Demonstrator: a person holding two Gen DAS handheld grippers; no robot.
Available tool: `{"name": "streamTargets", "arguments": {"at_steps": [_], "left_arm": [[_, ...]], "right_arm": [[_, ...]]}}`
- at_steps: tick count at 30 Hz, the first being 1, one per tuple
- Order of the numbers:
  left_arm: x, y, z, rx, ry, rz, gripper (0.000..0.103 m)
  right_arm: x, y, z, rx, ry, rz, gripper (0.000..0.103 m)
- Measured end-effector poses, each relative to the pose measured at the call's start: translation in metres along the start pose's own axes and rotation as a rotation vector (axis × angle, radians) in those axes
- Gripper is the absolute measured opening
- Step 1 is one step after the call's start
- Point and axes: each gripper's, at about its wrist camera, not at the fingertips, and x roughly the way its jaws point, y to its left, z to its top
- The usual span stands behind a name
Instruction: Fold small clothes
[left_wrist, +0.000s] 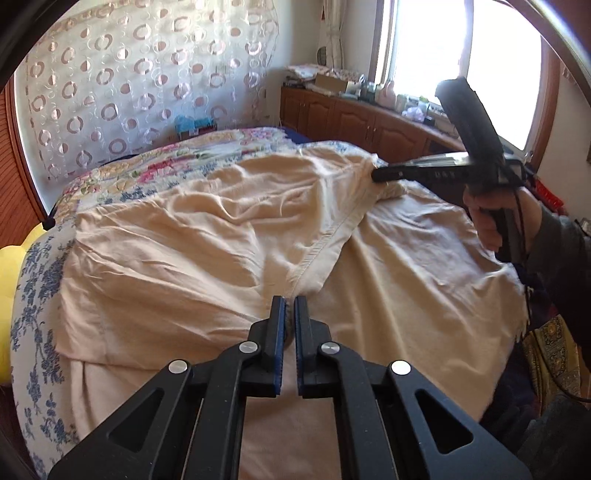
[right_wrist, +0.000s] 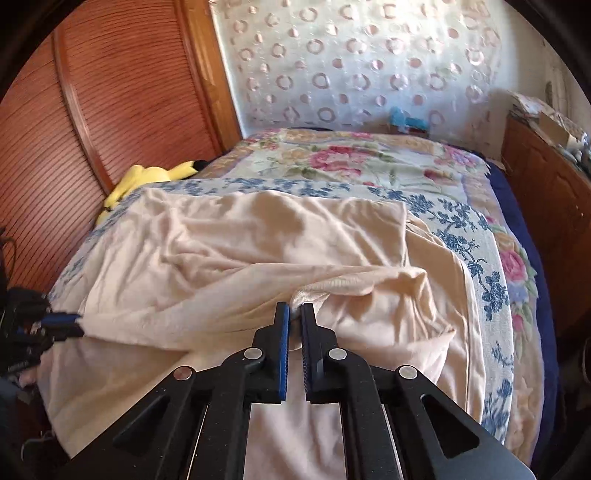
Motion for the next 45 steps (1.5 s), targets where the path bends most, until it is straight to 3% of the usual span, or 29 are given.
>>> {"name": "streamTargets", "arguments": {"at_steps": [7,13,19,24,28,30,33,34,36,38,41,45], "left_arm": [[-0.051,-0.013,-0.027,0.004,-0.058,-0.027,0.006],[-0.071,-0.023,-0.049,-0.008,-0.059,-0.036,0.006],[-0.086,-0.036,-0.065,-0.005,-0.052,-0.051,0.006],[-0.087,-0.043,-0.081,-0.01,-0.036,-0.04,0.006],[-0.079,-0.032,-0.091,-0.07,-0.014,-0.053,0.006],[-0.08,-0.023,-0.091,-0.093,-0.02,-0.035,0.007],[-0.089,-0.011,-0.087,-0.106,-0.054,-0.009,0.028],[-0.091,-0.005,-0.083,-0.112,-0.066,0.011,0.044],[-0.092,0.006,-0.077,-0.122,-0.076,0.039,0.054],[-0.09,0.016,-0.072,-0.132,-0.079,0.069,0.073],[-0.081,0.04,-0.063,-0.155,-0.069,0.098,0.074],[-0.064,0.073,-0.052,-0.194,-0.061,0.162,0.074]], "right_arm": [[-0.075,0.017,-0.05,-0.003,-0.053,0.072,0.005],[-0.112,0.028,-0.099,-0.015,-0.015,0.1,0.005],[-0.149,0.029,-0.121,0.019,-0.012,0.125,0.005],[-0.15,0.033,-0.133,0.012,0.031,0.128,0.005],[-0.141,0.034,-0.141,0.005,0.066,0.092,0.006],[-0.143,0.032,-0.138,0.01,0.06,0.08,0.016],[-0.15,0.022,-0.128,0.013,0.02,0.057,0.021],[-0.15,0.019,-0.125,0.013,0.007,0.042,0.024],[-0.148,0.01,-0.117,0.011,-0.016,-0.004,0.033],[-0.139,-0.004,-0.105,0.022,-0.028,-0.039,0.035],[-0.119,-0.018,-0.088,0.037,-0.028,-0.076,0.038],[-0.072,-0.036,-0.064,0.061,0.035,-0.107,0.038]]}}
